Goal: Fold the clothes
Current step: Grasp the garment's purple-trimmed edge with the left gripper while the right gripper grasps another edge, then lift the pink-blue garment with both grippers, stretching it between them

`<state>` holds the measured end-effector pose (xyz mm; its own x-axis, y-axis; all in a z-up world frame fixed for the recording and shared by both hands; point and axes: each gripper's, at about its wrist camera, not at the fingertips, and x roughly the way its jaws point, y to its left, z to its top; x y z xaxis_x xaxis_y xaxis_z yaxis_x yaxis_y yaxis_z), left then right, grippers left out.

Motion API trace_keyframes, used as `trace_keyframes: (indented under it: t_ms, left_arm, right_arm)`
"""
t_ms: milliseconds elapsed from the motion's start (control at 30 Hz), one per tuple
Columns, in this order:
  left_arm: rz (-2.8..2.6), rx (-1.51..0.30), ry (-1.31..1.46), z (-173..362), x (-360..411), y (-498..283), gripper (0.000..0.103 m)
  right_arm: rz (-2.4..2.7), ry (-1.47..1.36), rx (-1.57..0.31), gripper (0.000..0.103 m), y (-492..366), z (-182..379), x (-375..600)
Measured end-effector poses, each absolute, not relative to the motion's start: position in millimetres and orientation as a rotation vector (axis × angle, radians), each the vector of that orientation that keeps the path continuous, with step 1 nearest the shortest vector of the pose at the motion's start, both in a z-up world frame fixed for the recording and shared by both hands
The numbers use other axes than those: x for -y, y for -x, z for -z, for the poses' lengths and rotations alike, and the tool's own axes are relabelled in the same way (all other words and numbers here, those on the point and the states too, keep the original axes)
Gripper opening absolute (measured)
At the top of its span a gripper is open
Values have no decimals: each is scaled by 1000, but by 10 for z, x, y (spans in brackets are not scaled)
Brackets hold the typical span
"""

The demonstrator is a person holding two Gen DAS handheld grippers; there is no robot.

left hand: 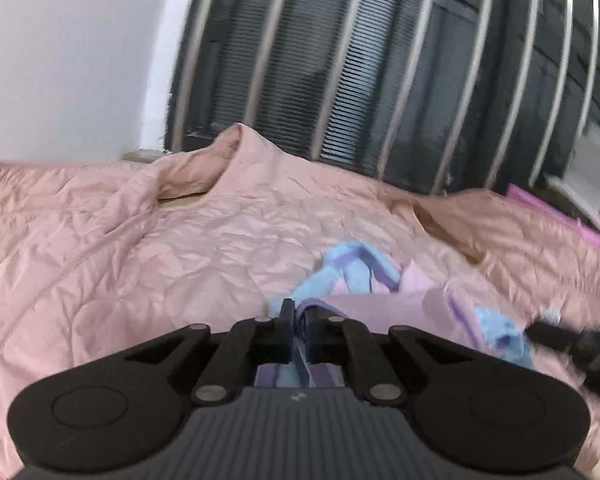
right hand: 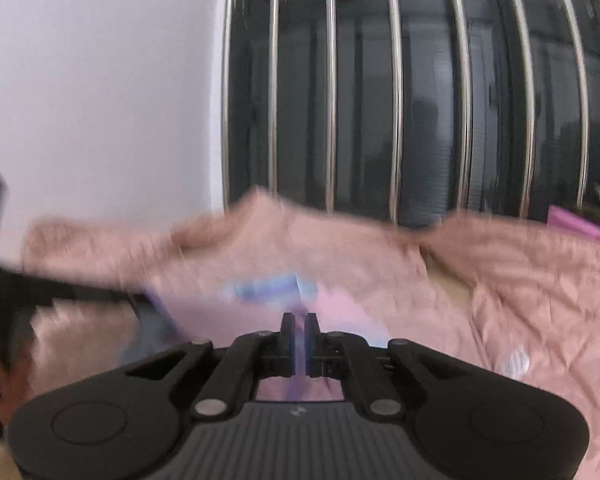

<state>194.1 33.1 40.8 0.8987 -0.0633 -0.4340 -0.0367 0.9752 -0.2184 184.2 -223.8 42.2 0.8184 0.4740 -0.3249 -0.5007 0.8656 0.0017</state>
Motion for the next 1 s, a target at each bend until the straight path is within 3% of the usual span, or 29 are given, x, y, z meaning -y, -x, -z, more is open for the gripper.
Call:
trace_keyframes:
  t_ms: [167, 200, 267, 400, 500, 633, 700, 833, 1000]
  left_arm:
    - [-2, -450, 246, -421, -399, -1938, 4]
    - [-1, -448, 246, -427, -397, -1940, 4]
    - [2, -426, 250, -452, -396, -1911, 4]
    - [11, -397, 260, -488, -397, -1858, 4]
    - [24, -400, 273, -494, -403, -1866, 4]
    - [22, -398, 257, -496, -381, -1867, 5]
    - [29, -408, 257, -487, -375, -1874, 7]
    - [64, -430, 195, -464, -245, -1884, 31]
    - [66, -486, 32, -359, 27, -1920, 39]
  right_arm:
    - [-621, 109, -303, 22, -1764, -393, 2183]
    - [-641, 114, -298, 29, -1748, -387, 2172]
    - [-681, 124, -290, 31, -1717, -375, 2150]
    - [-669, 178, -324, 27, -1727, -280, 2073]
    - [-651, 222, -355, 4, -1742, -202, 2012]
    - [-620, 271, -374, 3, -1754, -138, 1945]
    - [-534, 277, -277, 3, -1706, -231, 1992]
    - [-312, 322, -140, 3, -1717, -268, 2058]
    - [-269, 294, -119, 4, -1738, -281, 2118]
